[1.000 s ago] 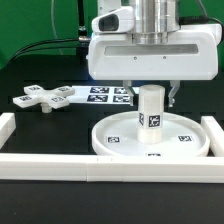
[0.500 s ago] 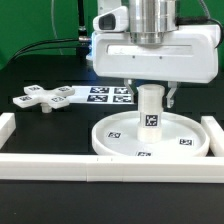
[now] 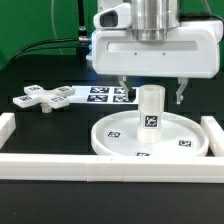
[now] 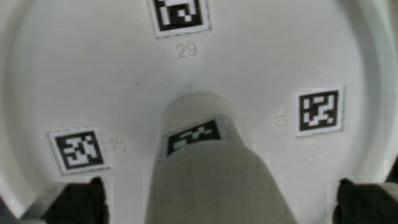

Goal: Assemble round table

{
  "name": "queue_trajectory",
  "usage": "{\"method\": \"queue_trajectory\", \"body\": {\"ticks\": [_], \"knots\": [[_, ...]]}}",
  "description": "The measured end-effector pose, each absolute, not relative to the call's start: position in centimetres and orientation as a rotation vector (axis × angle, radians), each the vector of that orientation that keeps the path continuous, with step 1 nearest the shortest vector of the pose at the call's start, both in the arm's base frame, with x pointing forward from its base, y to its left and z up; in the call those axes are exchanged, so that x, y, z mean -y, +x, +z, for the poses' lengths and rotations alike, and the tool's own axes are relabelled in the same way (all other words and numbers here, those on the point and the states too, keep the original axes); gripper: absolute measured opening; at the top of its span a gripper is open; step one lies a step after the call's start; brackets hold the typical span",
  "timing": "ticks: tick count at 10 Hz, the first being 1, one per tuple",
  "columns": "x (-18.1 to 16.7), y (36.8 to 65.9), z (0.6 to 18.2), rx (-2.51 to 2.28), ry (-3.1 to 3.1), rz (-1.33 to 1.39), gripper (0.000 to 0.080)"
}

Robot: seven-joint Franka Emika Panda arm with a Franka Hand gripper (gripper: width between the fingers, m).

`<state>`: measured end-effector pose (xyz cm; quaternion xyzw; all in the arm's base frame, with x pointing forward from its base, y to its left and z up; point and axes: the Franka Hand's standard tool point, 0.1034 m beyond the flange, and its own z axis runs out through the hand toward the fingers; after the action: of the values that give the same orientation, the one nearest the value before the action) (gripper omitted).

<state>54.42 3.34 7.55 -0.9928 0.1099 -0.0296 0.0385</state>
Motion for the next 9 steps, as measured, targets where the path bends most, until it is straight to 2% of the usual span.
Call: {"method": "queue_trajectory", "body": {"ticks": [2,6,7,9], "knots": [[-2.3,52.6,8.0,-0.251,-3.055,-0.094,0.0647],[-2.3,52.6,7.8,-0.228,-3.058,-0.09,0.0649],[-1.1,52.3,7.9,-0.11,-3.071,-0.094,0.0649],[4.1,50.2,8.3,0.065,-3.089,-0.091,0.0649]]}}
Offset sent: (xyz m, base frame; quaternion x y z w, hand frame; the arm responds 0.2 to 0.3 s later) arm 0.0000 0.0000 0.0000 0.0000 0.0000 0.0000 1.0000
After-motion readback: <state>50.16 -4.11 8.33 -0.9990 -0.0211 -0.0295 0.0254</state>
